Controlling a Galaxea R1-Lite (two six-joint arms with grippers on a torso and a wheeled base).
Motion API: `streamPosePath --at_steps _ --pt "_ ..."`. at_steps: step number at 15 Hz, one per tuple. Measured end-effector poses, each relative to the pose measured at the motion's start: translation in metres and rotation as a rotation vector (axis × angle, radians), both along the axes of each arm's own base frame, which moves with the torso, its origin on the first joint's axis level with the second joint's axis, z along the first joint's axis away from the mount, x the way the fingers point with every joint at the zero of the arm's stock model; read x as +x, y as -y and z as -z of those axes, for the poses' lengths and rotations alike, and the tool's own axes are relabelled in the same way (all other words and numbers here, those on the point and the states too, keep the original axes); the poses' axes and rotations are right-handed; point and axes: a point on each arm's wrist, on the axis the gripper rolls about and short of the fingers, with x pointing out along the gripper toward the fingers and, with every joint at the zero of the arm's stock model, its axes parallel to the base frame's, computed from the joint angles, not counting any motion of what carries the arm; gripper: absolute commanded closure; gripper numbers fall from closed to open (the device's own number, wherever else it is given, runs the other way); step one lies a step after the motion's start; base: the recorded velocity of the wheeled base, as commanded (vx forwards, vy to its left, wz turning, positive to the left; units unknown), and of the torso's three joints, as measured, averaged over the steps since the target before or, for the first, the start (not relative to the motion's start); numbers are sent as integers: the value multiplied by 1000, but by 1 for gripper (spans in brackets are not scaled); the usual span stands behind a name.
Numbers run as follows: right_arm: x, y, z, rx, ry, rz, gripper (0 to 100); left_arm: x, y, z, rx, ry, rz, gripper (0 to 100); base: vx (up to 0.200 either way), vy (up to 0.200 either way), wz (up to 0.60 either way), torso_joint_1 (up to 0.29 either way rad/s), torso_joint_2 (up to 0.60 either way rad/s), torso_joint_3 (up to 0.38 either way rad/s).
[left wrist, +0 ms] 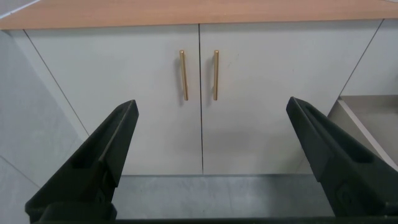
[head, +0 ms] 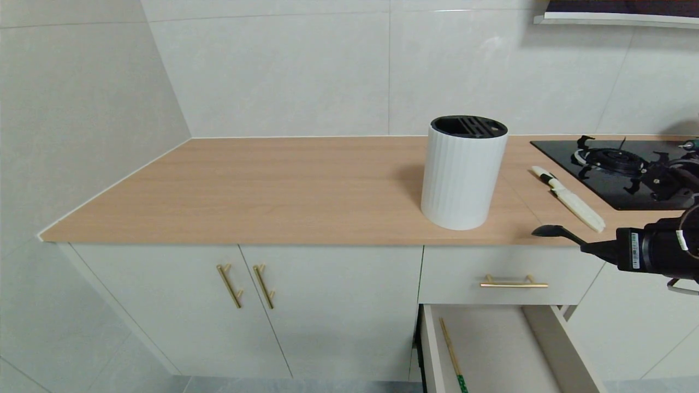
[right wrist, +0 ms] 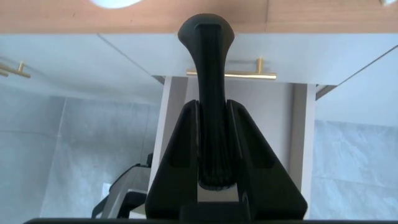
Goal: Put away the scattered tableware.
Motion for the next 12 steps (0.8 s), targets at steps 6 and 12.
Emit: streamPosePath --at_steps 6,12 --pt "-4 -2 5 -28 5 -29 100 0 0 0 0 0 0 0 0 0 0 0 0 0" --pt "1 -5 13 -29 0 -44 100 0 0 0 0 0 0 0 0 0 0 0 0 0"
